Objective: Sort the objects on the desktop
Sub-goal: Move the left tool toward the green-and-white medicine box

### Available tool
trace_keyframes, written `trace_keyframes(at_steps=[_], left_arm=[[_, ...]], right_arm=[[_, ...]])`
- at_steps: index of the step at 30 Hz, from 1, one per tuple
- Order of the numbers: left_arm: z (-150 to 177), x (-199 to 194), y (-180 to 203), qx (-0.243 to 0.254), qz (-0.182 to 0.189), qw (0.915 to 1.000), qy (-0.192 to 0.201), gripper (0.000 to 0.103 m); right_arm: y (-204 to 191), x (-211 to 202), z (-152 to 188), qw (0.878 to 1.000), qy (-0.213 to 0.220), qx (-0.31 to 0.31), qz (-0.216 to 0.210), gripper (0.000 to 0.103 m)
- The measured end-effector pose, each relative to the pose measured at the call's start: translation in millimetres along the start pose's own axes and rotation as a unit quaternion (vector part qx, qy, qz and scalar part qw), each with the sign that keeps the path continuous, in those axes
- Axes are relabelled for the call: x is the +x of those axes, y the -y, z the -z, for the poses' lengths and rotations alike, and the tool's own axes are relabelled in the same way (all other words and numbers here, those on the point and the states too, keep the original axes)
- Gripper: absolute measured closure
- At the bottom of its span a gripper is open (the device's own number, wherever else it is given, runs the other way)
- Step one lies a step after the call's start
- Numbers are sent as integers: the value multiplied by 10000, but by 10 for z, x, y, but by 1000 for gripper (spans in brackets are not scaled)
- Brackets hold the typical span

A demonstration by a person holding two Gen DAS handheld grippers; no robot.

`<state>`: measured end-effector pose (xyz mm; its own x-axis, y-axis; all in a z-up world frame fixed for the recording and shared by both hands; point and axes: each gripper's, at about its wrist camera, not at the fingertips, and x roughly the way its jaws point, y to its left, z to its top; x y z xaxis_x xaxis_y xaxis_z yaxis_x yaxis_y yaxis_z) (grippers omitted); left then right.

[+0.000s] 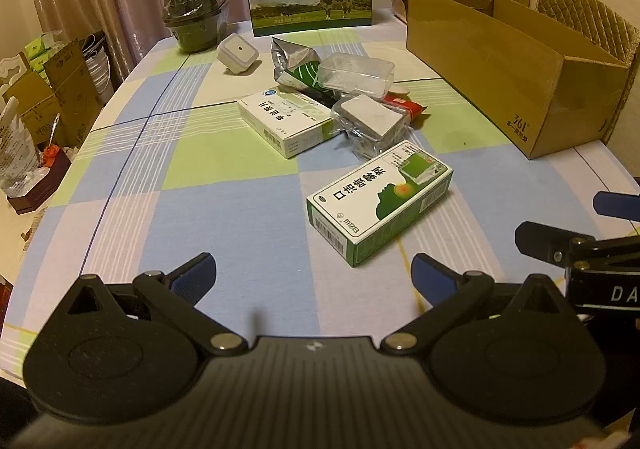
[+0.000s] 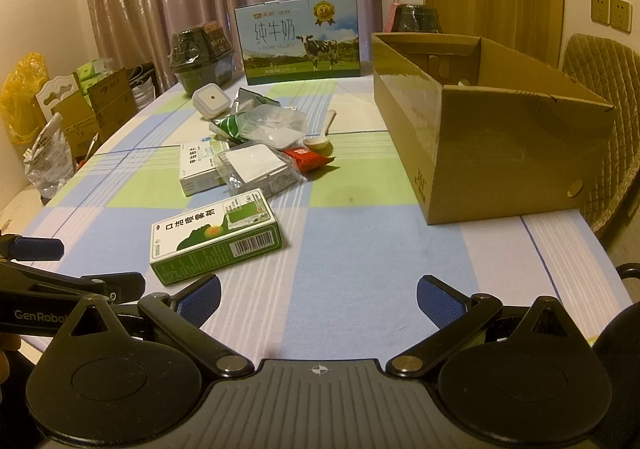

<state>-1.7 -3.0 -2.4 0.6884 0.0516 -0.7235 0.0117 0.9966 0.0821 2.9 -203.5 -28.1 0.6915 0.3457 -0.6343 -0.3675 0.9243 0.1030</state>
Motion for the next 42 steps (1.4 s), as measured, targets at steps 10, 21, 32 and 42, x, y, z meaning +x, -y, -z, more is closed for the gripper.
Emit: trace_keyframes(at_steps=[10,21,32,42], left_arm=[[0,-8,4,11,14,10000,-1,1],[-1,-9,23,35,40,10000,-15,1],[-34,-22,55,102,121,9999,19,1],[-167,-47,19,-58,176,9998,125,1]], right_arm=[[1,5,9,10000,-5,-3,2,2],[6,11,11,10000,-10,5,0,2],[19,4,1,10000,21,61,28,2],[33,-19,-19,9999,62,137,47,2]])
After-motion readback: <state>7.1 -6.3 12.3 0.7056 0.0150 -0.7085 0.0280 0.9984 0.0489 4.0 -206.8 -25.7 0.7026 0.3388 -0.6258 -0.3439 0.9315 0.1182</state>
